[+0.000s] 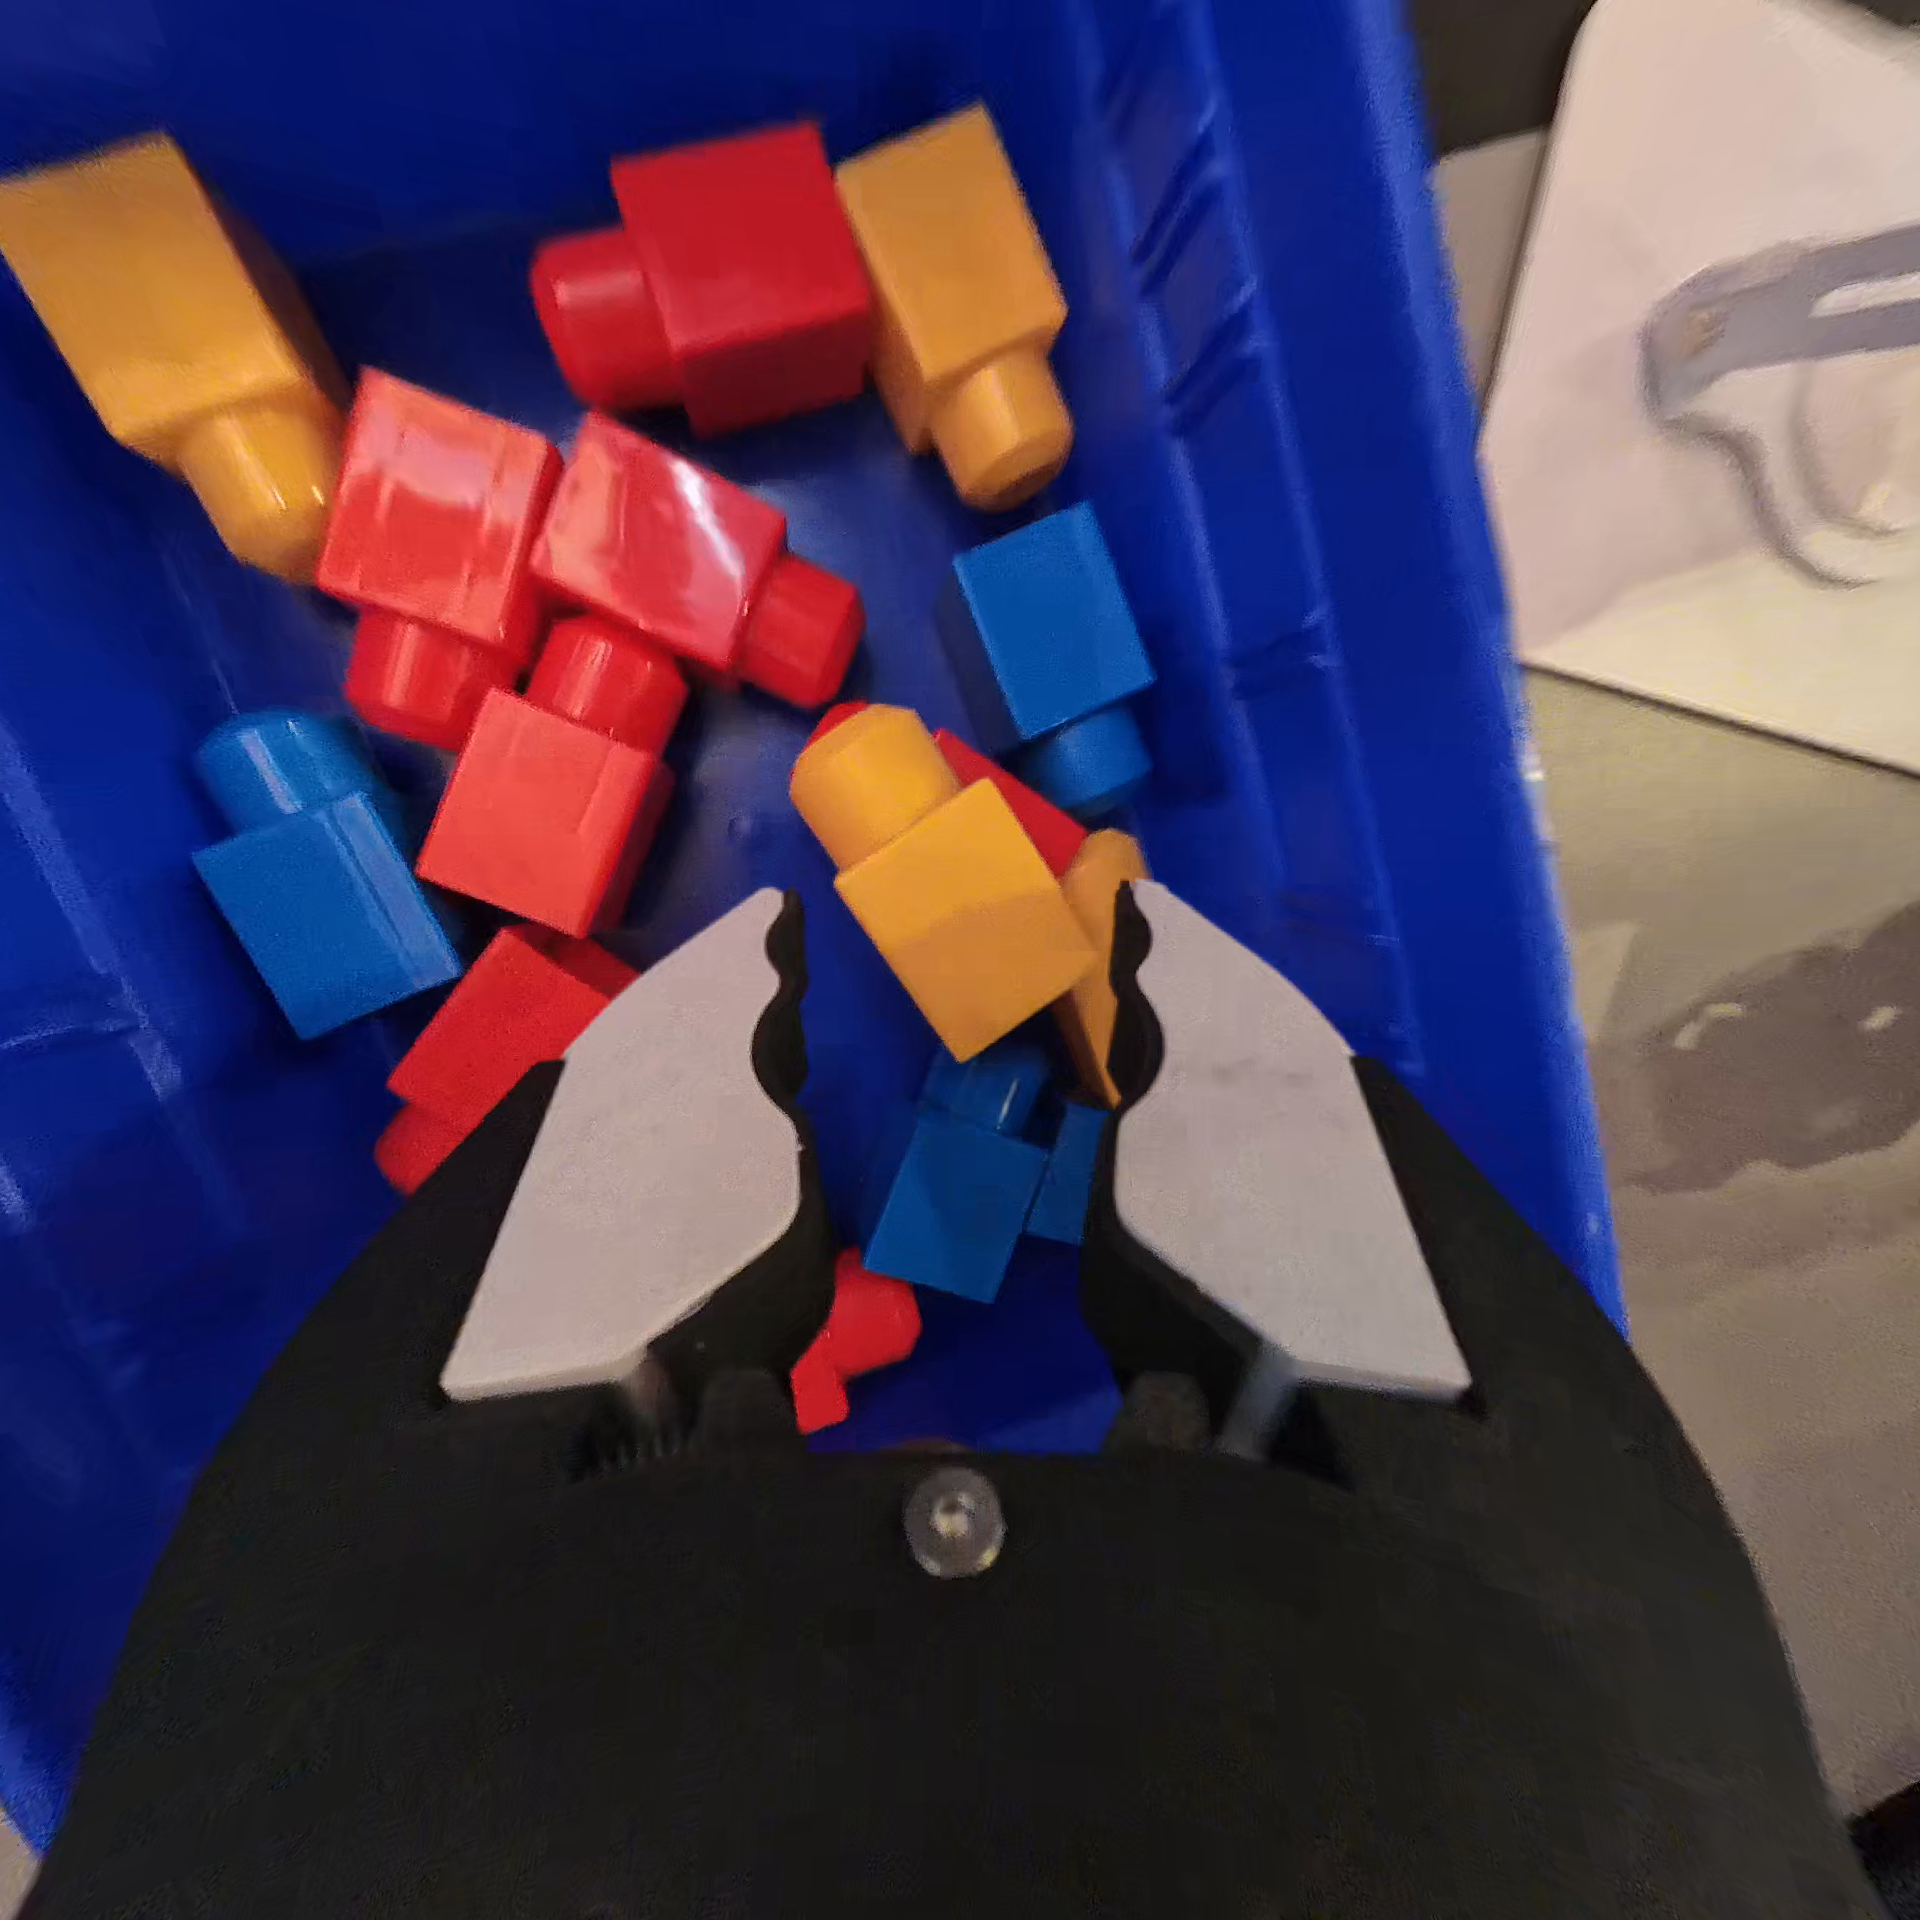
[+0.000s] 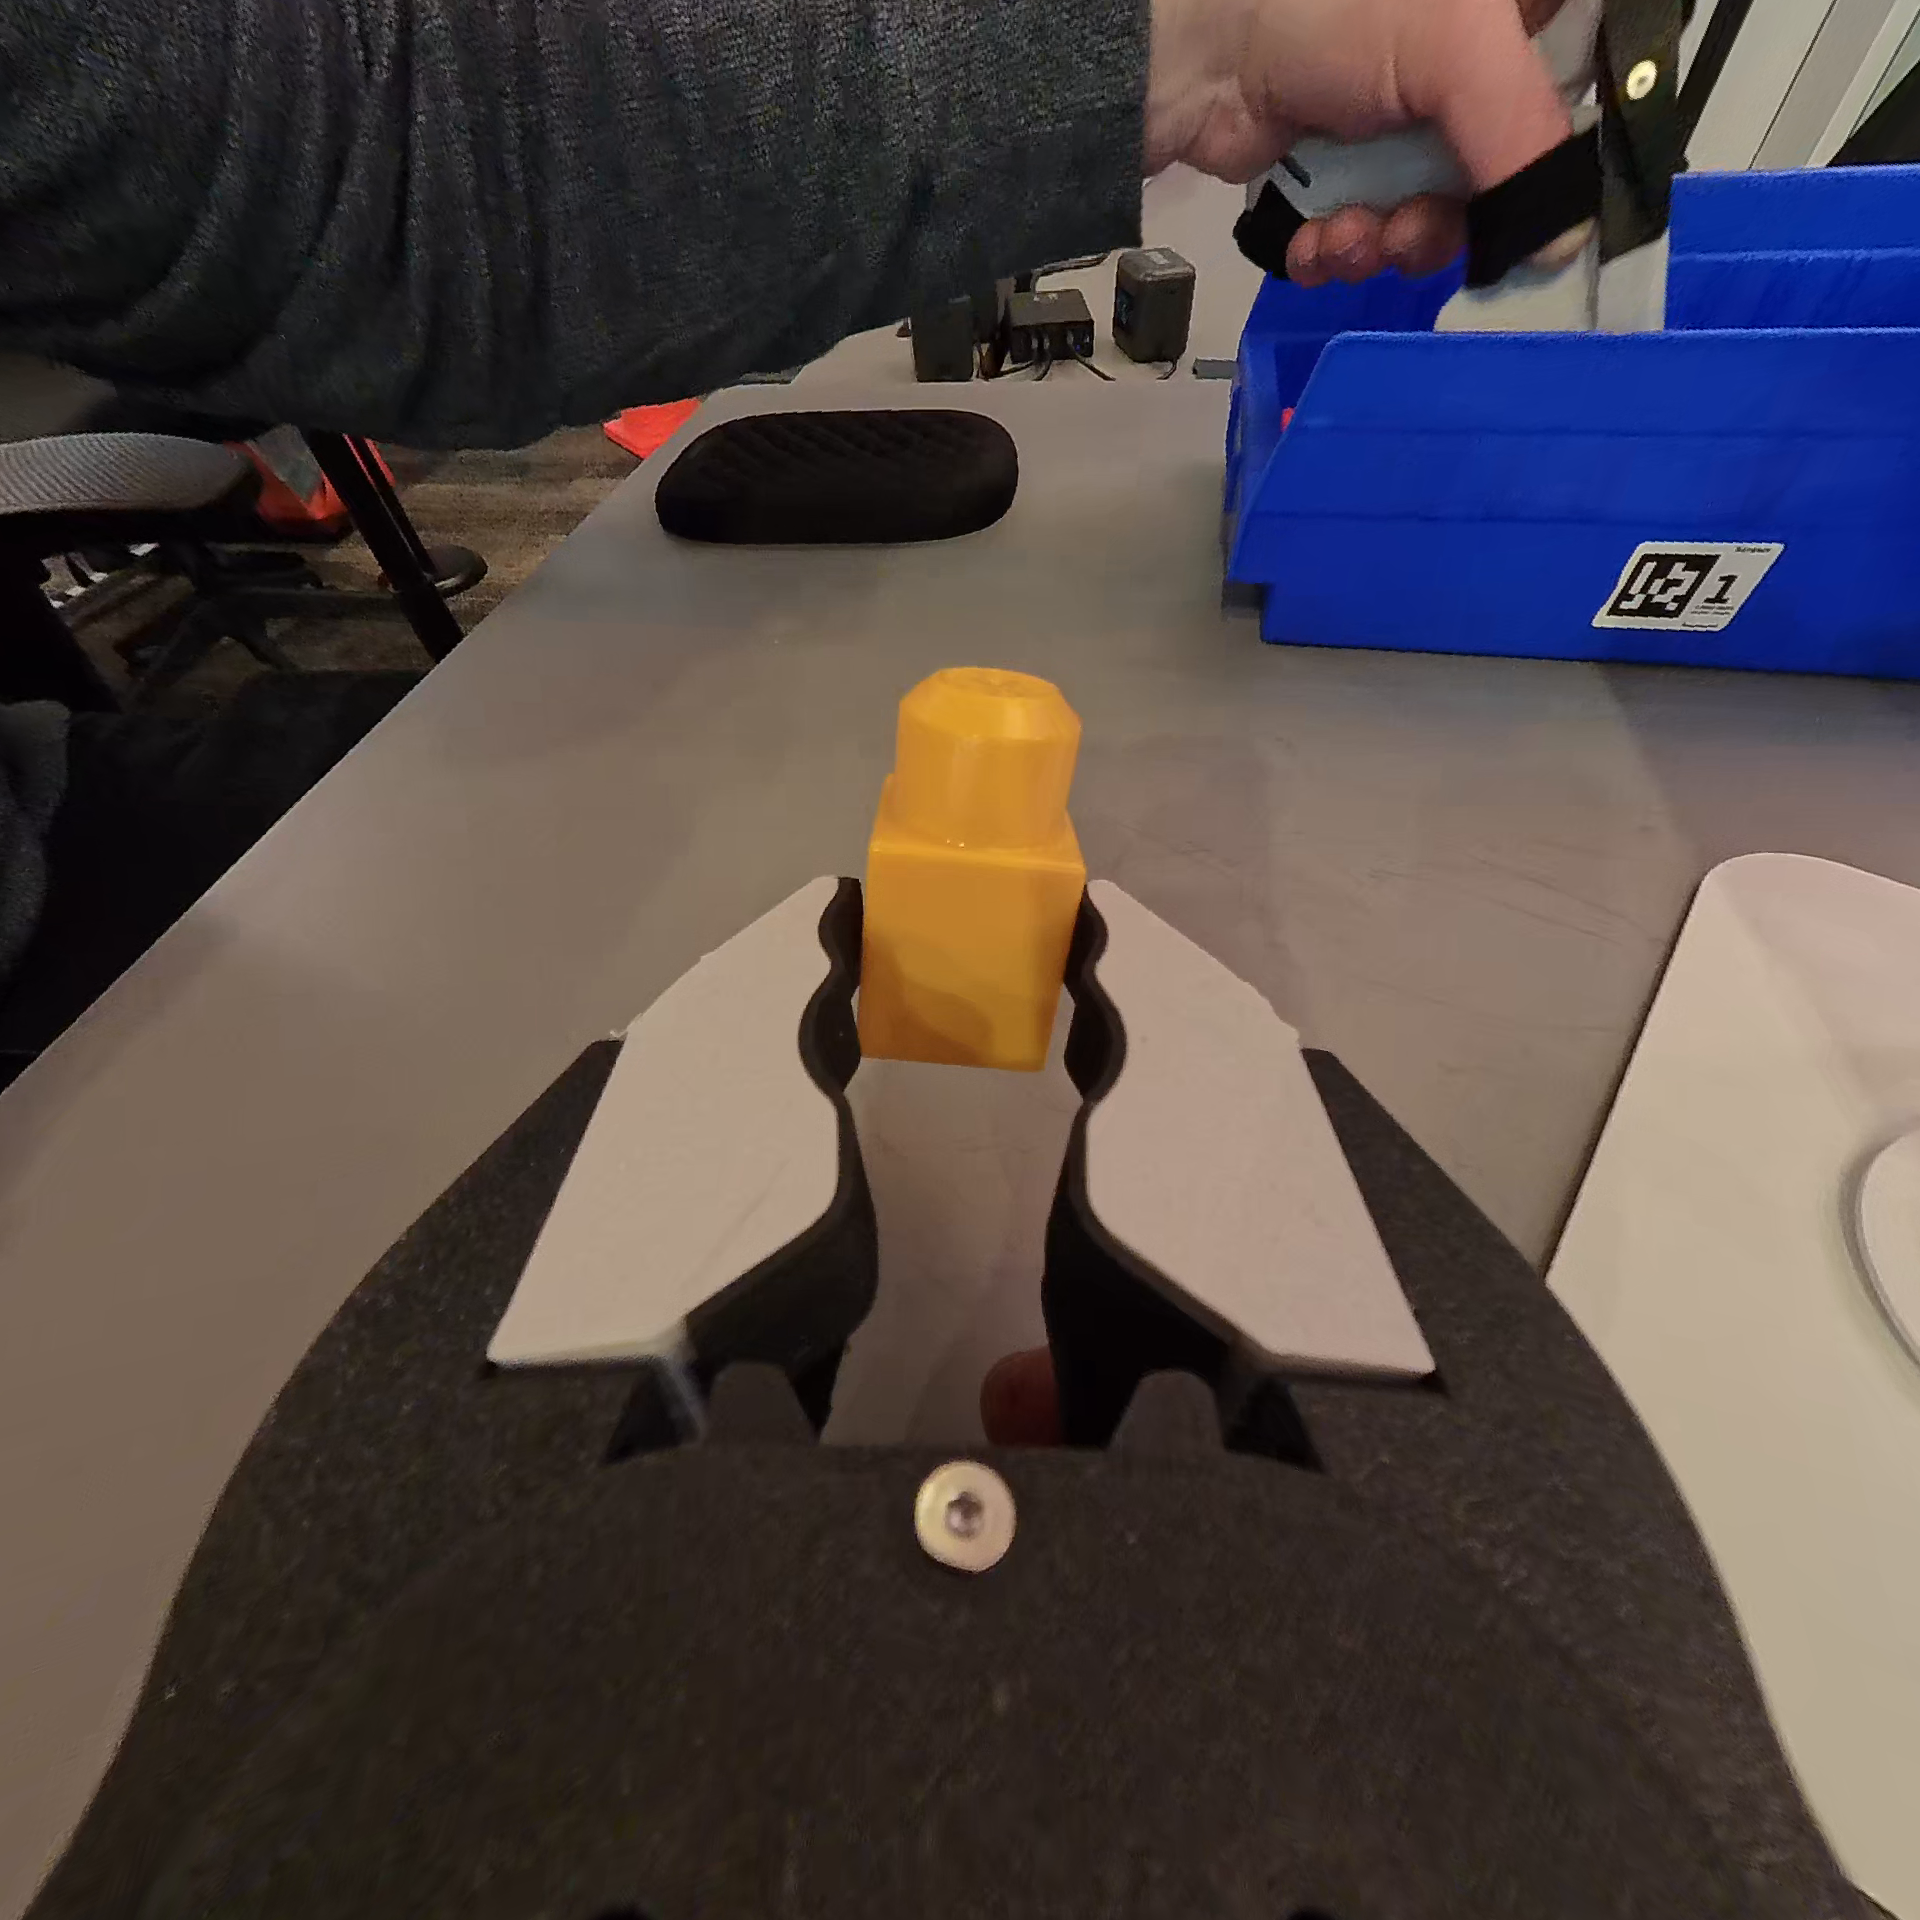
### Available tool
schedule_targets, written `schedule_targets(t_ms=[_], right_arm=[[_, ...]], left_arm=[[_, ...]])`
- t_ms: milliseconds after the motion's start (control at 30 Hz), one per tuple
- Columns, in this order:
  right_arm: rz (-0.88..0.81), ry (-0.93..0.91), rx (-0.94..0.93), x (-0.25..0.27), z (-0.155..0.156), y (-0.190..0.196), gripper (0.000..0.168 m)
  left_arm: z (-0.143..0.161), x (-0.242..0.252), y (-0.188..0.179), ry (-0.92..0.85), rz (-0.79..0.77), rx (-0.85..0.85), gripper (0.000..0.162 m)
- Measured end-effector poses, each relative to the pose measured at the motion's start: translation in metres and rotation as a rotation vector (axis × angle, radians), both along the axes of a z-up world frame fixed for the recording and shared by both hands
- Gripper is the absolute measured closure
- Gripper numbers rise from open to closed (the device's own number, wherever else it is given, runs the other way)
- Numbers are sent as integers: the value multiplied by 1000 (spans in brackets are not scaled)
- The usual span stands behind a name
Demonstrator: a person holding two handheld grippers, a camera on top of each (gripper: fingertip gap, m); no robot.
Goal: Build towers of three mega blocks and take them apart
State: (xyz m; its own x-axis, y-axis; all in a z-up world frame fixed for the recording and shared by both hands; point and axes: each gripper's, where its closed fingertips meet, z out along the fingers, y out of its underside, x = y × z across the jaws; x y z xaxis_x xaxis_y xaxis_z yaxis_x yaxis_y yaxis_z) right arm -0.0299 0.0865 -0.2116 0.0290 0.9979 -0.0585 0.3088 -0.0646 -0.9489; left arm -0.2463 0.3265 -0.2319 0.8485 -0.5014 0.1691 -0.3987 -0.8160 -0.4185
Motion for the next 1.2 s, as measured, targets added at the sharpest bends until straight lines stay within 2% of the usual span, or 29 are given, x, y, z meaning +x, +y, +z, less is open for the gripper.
schedule_targets(t_ms=[67, 167, 333, 433, 567, 700, 800, 933, 1067, 1200], right_arm=[[0, 1, -1, 0, 0, 0, 131], [2, 0, 0, 0, 0, 0, 131], [-5, 0, -2, 0, 0, 1, 131], [-20, 11, -15, 1, 2, 4, 131], [-46, 81, -79, 1, 12, 9, 131], [-47, 184, -151, -1, 31, 9, 131], [-56, 253, -191, 0, 44, 10, 131], [-64, 314, -230, 3, 53, 11, 131], [-65, 366, -260, 8, 62, 14, 131], [-62, 385, -247, 12, 67, 16, 131]], left_arm=[[-10, 3, -4, 45, -11, -63, 109], [-12, 5, -1, 101, -33, -33, 113], [18, 6, 5, 6, -9, 136, 115], [66, 27, -4, -211, -55, 338, 116], [141, 77, -49, -641, -200, 610, 116], [175, 134, -109, -986, -340, 734, 117], [177, 173, -144, -1156, -405, 756, 118], [165, 220, -176, -1222, -522, 755, 118], [153, 248, -193, -1224, -626, 724, 118], [148, 253, -198, -1218, -679, 721, 118]])
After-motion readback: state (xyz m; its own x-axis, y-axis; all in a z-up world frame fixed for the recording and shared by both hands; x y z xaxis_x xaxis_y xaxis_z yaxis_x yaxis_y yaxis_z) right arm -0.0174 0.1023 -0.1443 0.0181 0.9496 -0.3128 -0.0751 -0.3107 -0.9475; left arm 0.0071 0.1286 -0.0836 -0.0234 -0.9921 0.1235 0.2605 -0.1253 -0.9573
